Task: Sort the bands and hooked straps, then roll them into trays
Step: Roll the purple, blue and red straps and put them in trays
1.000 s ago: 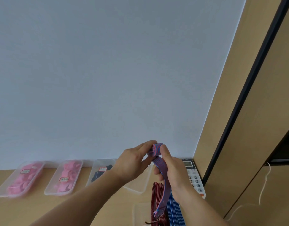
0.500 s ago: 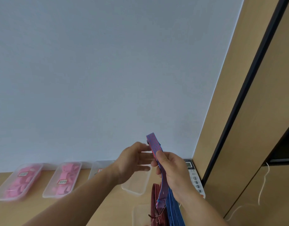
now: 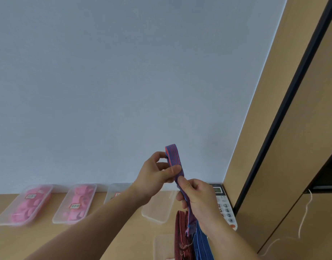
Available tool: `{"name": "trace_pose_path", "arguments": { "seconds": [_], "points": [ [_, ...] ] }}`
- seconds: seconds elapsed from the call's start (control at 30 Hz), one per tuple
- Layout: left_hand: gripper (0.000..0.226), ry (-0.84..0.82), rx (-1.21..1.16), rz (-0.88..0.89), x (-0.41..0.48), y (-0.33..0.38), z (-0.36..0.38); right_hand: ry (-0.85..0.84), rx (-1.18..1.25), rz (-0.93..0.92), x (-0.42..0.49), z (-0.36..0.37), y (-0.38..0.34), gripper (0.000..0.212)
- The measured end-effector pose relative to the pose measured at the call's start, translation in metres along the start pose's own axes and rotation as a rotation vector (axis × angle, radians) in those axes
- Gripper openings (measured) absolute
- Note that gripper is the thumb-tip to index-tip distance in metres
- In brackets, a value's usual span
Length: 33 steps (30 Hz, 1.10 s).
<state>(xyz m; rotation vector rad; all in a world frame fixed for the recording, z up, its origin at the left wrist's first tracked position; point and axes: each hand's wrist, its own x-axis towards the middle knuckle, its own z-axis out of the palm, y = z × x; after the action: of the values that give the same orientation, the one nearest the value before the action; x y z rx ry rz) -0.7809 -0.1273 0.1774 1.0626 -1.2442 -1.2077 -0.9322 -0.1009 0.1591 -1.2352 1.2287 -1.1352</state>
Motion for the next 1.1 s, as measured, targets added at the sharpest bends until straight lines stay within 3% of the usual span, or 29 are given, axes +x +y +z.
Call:
{"name": "trace_pose_path", "arguments": {
  "seconds": [0.1, 0.27, 0.5, 0.6, 0.7, 0.8, 0.9, 1.0, 1.1],
  "points": [
    [0.04, 0.039, 0.199, 0.112, 0.003, -0.004, -0.005, -0.013, 0.045, 0.031, -0.001, -0.001, -0.004, 0.044],
    [0.046, 0.035, 0.421, 0.286, 0.0, -0.019, -0.003, -0.014, 0.095, 0.075, -0.002, -0.001, -0.011, 0.055],
    [0.045, 0.107, 0.957, 0.731, -0.002, -0.03, -0.007, -0.072, 0.146, 0.181, -0.003, -0.005, -0.009, 0.082],
    [0.046, 0.129, 1.096, 0.905, -0.001, -0.033, -0.01, -0.096, 0.131, 0.168, -0.003, -0.004, -0.011, 0.077],
    [0.046, 0.136, 1.089, 0.947, -0.001, -0.033, -0.012, -0.091, 0.121, 0.146, -0.005, -0.004, -0.011, 0.068],
    [0.054, 0.076, 1.029, 0.872, 0.001, -0.031, -0.012, -0.075, 0.153, 0.137, -0.006, -0.004, -0.011, 0.069],
    [0.062, 0.001, 0.815, 0.561, 0.003, -0.023, -0.012, -0.061, 0.169, 0.134, -0.006, -0.006, -0.012, 0.06],
    [0.063, -0.035, 0.329, 0.113, 0.0, -0.015, -0.006, -0.05, 0.177, 0.107, -0.005, -0.007, -0.013, 0.044],
    [0.035, -0.157, -0.101, -0.215, -0.004, -0.003, -0.001, -0.03, 0.156, 0.042, -0.005, -0.006, -0.01, 0.05]
  ]
}}
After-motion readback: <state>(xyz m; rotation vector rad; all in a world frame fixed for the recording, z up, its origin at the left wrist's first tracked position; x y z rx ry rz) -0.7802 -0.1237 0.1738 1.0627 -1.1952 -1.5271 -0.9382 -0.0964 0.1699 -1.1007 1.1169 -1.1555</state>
